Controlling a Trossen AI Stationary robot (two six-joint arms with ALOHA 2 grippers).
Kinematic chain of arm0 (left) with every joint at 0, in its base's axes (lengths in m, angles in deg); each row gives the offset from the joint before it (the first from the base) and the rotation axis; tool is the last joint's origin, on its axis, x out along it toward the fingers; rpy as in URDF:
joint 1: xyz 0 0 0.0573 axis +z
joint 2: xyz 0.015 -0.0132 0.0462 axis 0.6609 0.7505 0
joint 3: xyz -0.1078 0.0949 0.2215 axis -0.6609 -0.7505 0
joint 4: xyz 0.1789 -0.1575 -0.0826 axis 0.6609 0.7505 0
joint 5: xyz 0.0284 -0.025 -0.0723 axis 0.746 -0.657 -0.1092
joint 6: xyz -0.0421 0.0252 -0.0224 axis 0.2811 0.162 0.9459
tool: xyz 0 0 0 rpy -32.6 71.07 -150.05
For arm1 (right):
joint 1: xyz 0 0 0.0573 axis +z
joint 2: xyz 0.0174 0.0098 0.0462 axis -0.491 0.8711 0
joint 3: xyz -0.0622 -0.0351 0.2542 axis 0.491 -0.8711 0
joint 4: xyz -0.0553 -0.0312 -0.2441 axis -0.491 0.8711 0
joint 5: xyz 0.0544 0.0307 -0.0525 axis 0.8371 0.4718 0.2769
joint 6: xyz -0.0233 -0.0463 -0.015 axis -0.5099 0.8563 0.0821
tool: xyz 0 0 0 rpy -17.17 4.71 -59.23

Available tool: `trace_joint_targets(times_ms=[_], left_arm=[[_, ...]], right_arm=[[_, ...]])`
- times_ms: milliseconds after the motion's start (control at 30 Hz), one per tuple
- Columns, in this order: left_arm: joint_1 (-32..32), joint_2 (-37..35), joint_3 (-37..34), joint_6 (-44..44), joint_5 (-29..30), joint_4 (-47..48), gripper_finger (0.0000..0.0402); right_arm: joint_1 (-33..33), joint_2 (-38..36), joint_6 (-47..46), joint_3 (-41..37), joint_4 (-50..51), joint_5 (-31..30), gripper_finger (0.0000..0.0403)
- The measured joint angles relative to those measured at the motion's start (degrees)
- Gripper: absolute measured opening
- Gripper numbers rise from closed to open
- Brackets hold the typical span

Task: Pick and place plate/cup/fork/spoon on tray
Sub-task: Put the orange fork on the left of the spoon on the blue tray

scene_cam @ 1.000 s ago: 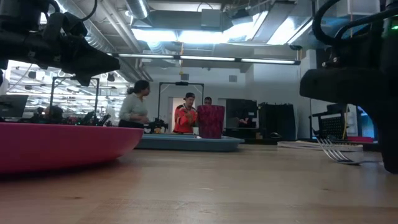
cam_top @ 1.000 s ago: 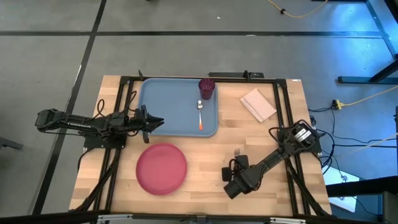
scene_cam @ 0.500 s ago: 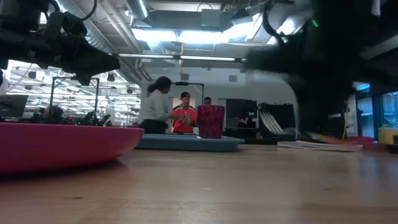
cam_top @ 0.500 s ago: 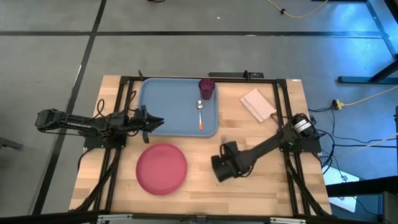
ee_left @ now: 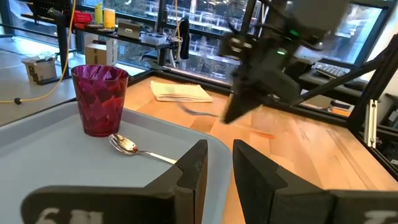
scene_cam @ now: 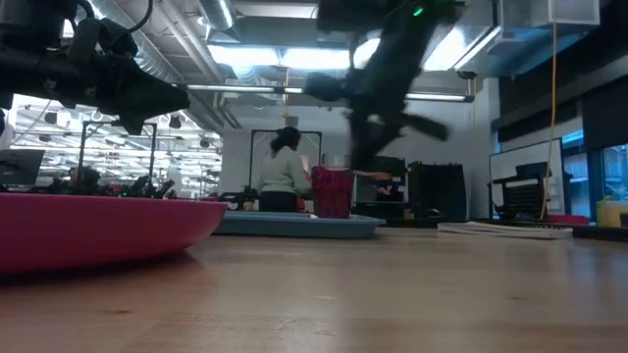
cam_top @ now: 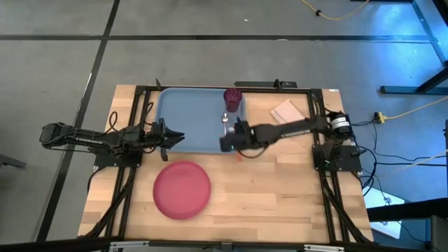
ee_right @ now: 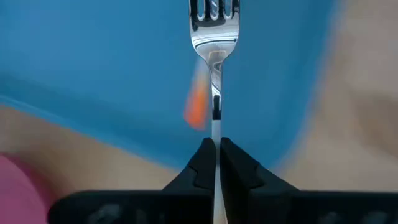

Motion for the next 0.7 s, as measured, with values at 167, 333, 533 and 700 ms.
trace_joint_targets(times_ms=[167,333,533,700], left_arm=[[0.0,0.0,0.0,0.0,0.0,0.0,0.0069],[0.0,0.0,0.0,0.0,0.0,0.4,0.0069],[0.0,0.0,0.0,0.1,0.0,0.4,0.0069],[0.0,0.0,0.0,0.1,-0.1,0.4,0.0069]], right_arm=[[-4.5,0.5,6.7,0.0,-5.9,1.6,0.0009],[-5.6,2.5,5.1,-0.1,-5.1,2.2,0.0009],[-7.5,5.3,2.3,-0.1,-5.4,2.9,0.0009],[-9.6,6.5,2.3,-0.1,-5.5,2.7,0.0012]])
